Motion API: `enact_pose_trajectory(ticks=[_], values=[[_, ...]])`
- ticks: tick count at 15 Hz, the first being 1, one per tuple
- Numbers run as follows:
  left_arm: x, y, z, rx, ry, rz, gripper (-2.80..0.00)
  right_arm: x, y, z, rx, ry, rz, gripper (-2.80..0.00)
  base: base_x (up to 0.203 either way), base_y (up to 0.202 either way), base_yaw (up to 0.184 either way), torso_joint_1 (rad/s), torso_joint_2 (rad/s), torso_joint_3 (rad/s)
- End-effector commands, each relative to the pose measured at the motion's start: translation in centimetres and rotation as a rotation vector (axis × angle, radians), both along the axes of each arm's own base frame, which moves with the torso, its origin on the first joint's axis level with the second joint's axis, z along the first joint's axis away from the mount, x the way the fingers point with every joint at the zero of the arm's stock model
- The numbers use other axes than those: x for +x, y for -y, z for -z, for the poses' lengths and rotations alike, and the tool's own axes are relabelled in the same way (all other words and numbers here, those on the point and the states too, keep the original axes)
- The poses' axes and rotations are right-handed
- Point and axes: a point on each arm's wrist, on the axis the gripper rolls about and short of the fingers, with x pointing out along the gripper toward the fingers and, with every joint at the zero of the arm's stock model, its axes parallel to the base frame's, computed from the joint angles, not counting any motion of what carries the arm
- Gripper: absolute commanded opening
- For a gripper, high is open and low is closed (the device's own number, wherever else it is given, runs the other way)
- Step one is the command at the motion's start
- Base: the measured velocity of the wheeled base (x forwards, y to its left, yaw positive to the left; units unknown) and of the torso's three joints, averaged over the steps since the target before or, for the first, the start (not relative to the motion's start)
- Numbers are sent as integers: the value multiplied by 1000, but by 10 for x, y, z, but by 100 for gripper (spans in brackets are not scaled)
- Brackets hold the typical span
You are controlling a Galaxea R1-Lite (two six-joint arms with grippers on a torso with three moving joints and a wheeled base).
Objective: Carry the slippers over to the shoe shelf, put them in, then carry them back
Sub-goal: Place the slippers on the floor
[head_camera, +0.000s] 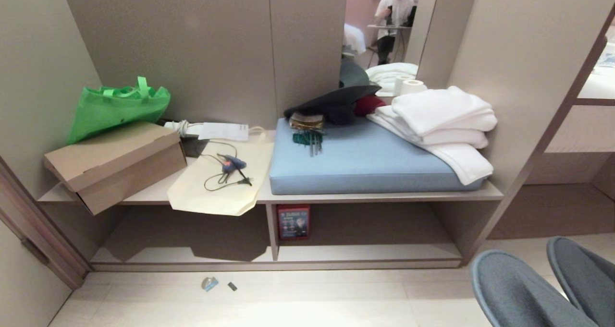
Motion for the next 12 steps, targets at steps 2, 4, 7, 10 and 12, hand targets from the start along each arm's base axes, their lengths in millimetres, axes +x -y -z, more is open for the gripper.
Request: enact_pose_trajectory(ticks=[2,4,7,10,12], values=[[1,0,2,-1,-8,-1,-280,0,0,0,-1,-3,0,-280,0,0,0,1,0,199],[1,0,2,-1,-8,-1,-280,0,0,0,-4,-3,-1,-280,0,0,0,2,1,206],[1,0,2,-1,-8,-1,-280,0,0,0,-5,-3,-1,-280,0,0,0,-1,4,201],[1,0,2,-1,-8,-1,-280,0,0,0,-2,-3,-1,-280,0,0,0,1,3,105],[1,0,2,-1,-8,-1,-280,0,0,0,-2,-3,-1,-280,0,0,0,-3,-1,18]])
